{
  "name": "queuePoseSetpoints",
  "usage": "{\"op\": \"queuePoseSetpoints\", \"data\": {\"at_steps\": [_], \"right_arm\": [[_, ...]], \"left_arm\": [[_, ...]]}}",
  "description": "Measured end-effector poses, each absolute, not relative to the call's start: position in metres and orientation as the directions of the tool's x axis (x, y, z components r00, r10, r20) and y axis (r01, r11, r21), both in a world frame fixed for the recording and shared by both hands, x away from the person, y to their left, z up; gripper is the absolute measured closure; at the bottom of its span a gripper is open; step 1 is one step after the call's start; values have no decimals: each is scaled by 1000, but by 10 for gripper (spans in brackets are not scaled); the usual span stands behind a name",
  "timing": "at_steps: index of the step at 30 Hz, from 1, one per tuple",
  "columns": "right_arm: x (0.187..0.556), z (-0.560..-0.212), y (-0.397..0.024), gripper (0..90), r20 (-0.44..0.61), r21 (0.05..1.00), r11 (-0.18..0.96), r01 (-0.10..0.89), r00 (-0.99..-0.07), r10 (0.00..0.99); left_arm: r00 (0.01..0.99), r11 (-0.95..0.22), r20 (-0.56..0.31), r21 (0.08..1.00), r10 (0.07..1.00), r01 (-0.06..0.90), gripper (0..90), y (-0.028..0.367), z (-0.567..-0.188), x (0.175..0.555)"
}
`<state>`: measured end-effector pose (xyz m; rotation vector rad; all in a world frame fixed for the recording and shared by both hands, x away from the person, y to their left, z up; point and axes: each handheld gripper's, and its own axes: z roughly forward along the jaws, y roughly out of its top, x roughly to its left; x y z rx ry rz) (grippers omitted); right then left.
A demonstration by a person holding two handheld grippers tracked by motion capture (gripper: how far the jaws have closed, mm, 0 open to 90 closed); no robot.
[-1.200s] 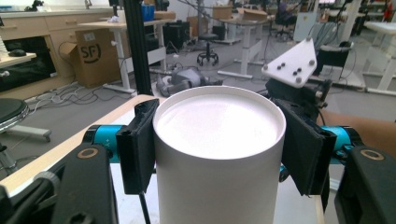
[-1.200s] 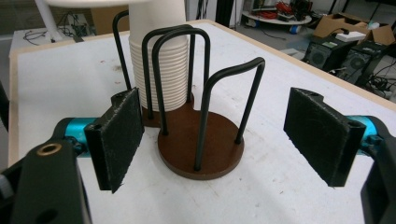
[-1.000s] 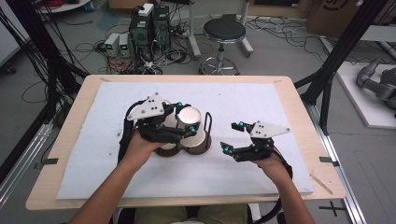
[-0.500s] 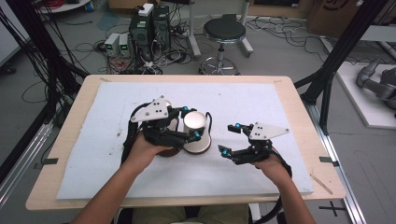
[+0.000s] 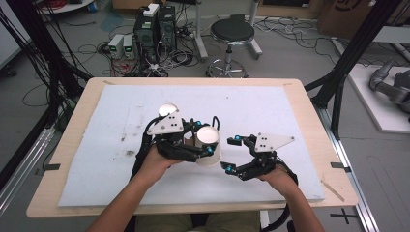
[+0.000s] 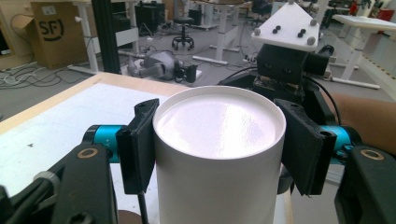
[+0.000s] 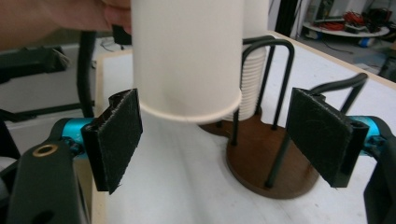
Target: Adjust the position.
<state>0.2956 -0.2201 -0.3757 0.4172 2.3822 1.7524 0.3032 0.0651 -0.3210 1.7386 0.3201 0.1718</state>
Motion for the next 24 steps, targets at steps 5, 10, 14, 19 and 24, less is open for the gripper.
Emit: {"op": "queuePoseSetpoints", "data": {"at_steps": [5, 10, 14, 19, 24], "right_arm": [[294, -376, -217, 190, 48, 958, 259, 126, -957, 286], [293, -377, -213, 181, 60, 961, 247, 127, -963, 264], [293, -377, -210, 181, 60, 961, 245, 127, -963, 264], [292, -377, -205, 180, 63, 964, 237, 125, -966, 252], [293, -380, -201, 181, 66, 964, 238, 123, -970, 235]], "left_arm": [[958, -166, -63, 980, 278, 113, 347, 61, -327, 305], [969, -177, -63, 978, 239, 107, 347, 53, -334, 304], [975, -178, -60, 979, 215, 100, 347, 49, -335, 304], [979, -151, -80, 983, 186, 109, 347, 42, -335, 303], [982, -149, -76, 984, 173, 102, 348, 39, -336, 303]]}}
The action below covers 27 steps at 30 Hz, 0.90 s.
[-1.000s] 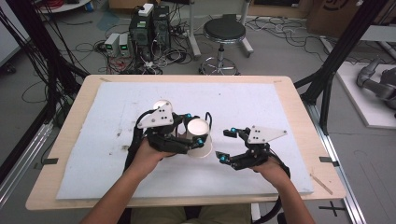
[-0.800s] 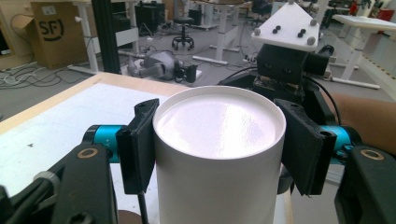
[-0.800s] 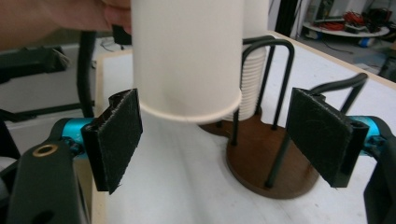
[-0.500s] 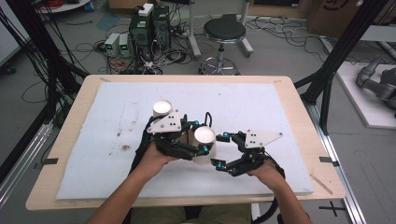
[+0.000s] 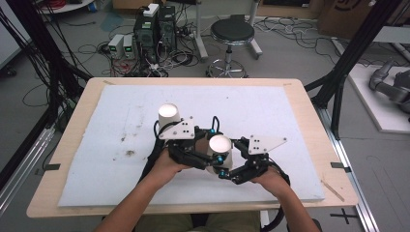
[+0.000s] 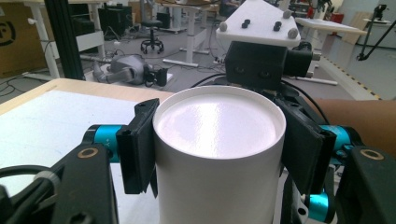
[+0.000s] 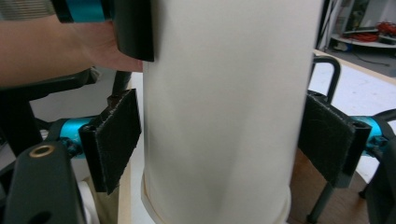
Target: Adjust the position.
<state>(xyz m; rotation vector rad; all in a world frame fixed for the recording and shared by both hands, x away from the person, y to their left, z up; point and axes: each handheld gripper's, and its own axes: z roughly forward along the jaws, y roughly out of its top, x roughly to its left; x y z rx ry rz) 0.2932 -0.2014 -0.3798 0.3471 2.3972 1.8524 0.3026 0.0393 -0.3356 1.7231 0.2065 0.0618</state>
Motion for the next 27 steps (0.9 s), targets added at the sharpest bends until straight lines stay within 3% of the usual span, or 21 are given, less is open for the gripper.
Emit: {"op": "queuePoseSetpoints", "data": {"at_steps": [3, 4, 14, 16, 18, 27], "right_arm": [[294, -381, -202, 192, 58, 964, 238, 115, -971, 233], [294, -381, -203, 255, 53, 965, 241, 106, -974, 219], [296, -379, -206, 336, 29, 954, 285, 92, -976, 216], [296, -379, -206, 338, 19, 948, 305, 87, -976, 218], [296, -377, -207, 337, -16, 929, 363, 75, -970, 241], [295, -375, -207, 335, -87, 881, 471, 39, -966, 242]], "left_arm": [[983, -137, -79, 985, 164, 102, 348, 39, -335, 302], [983, -142, -74, 985, 166, 98, 349, 40, -335, 302], [981, -168, -80, 980, 175, 110, 349, 39, -336, 302], [979, -211, -74, 971, 190, 114, 339, 39, -335, 303], [974, -267, -72, 955, 215, 130, 208, 41, -332, 304], [988, -439, -12, 895, 155, 80, 201, 46, -321, 306]]}}
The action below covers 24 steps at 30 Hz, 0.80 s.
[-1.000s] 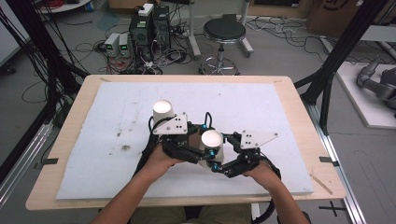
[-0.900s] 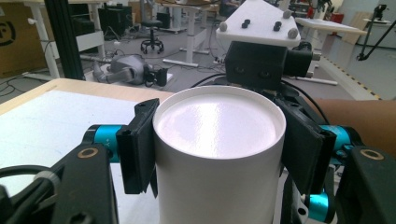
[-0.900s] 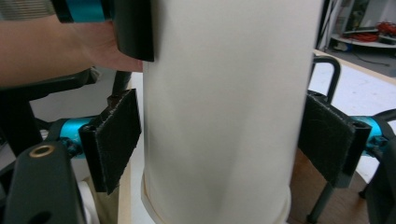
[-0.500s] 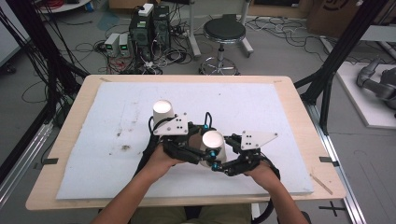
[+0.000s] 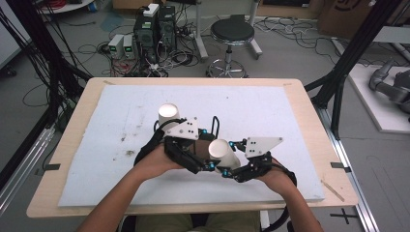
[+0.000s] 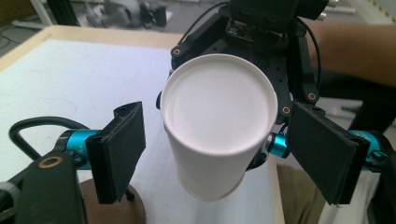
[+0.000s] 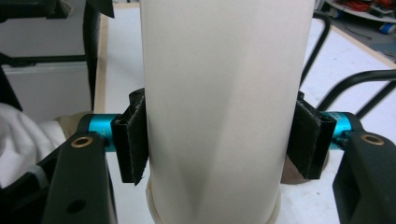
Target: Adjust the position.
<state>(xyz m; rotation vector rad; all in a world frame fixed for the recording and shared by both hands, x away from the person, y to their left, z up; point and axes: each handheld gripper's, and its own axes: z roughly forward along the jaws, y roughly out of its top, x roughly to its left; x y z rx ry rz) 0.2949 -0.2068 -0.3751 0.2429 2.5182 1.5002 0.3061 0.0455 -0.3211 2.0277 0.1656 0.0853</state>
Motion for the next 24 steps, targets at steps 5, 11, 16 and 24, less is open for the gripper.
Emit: {"op": "queuePoseSetpoints", "data": {"at_steps": [5, 11, 16, 24], "right_arm": [[292, -375, -200, 334, -106, 860, 510, 18, -971, 212], [291, -377, -195, 334, -122, 847, 531, -8, -976, 181], [291, -376, -196, 336, -106, 853, 522, -3, -980, 168], [289, -377, -195, 342, -87, 845, 535, 8, -985, 152]], "left_arm": [[994, -521, 12, 852, 109, 46, 201, 33, -319, 305], [996, -557, 12, 830, 84, 37, 226, 25, -321, 308], [999, -567, -19, 823, 35, 35, 311, 24, -324, 308], [1000, -563, -20, 826, 18, 27, 353, 26, -327, 308]]}}
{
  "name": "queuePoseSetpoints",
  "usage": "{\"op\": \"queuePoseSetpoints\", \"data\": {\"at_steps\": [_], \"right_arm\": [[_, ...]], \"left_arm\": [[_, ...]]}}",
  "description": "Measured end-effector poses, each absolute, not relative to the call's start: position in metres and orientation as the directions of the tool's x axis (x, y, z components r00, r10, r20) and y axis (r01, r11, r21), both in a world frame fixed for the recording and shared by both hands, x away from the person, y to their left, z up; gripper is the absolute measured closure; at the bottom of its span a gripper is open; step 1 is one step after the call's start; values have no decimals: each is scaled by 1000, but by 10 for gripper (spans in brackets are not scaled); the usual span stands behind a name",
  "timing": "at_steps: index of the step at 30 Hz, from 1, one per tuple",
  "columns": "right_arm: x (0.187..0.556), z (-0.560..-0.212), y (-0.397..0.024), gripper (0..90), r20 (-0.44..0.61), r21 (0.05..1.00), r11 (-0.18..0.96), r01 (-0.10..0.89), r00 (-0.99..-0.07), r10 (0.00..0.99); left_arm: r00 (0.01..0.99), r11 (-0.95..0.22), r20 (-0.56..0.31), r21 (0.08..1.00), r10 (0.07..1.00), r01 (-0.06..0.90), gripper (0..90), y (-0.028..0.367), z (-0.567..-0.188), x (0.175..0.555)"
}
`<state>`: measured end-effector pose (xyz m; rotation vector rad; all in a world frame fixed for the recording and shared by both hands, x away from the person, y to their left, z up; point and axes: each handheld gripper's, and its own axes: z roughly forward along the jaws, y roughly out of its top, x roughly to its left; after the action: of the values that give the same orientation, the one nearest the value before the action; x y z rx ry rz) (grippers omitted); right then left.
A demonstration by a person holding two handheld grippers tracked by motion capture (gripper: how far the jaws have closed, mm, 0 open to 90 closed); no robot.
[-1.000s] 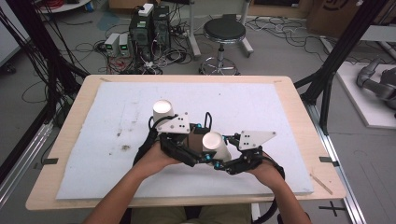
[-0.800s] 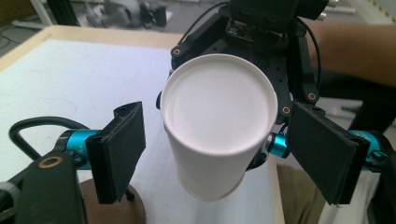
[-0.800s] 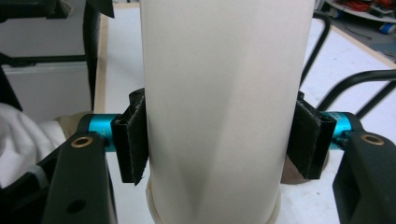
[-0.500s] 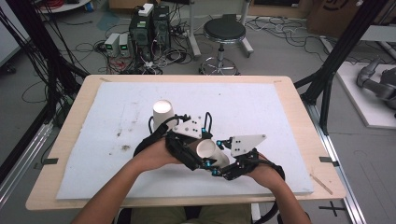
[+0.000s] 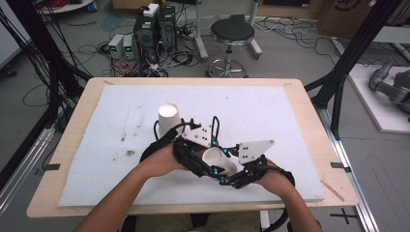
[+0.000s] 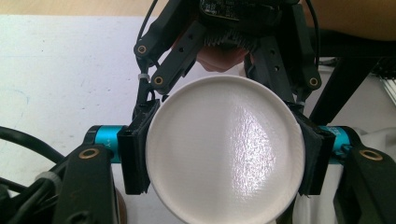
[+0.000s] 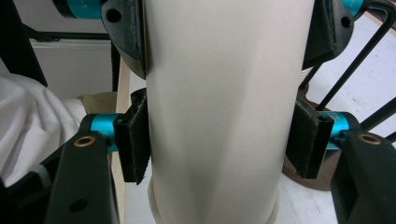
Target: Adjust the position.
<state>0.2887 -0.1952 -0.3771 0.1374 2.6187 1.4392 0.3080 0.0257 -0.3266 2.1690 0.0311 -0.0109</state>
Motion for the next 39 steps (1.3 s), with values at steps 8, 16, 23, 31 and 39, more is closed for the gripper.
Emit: {"op": "queuePoseSetpoints", "data": {"at_steps": [8, 16, 23, 31, 39], "right_arm": [[290, -374, -206, 189, -10, 925, 374, 71, -978, 209], [294, -370, -219, 167, 32, 969, 230, 92, -967, 254], [297, -370, -229, 163, 45, 977, 188, 102, -956, 289], [297, -372, -229, 163, 48, 976, 188, 107, -954, 295], [294, -376, -219, 163, 63, 972, 208, 113, -971, 232]], "left_arm": [[994, -435, -91, 894, 65, 111, 351, 49, -334, 317], [987, -287, -122, 947, 105, 148, 352, 69, -351, 318], [980, -179, -137, 970, 147, 163, 352, 82, -359, 319], [982, -81, -151, 984, 109, 160, 352, 87, -364, 319], [990, -42, -135, 990, 42, 137, 354, 81, -362, 315]]}}
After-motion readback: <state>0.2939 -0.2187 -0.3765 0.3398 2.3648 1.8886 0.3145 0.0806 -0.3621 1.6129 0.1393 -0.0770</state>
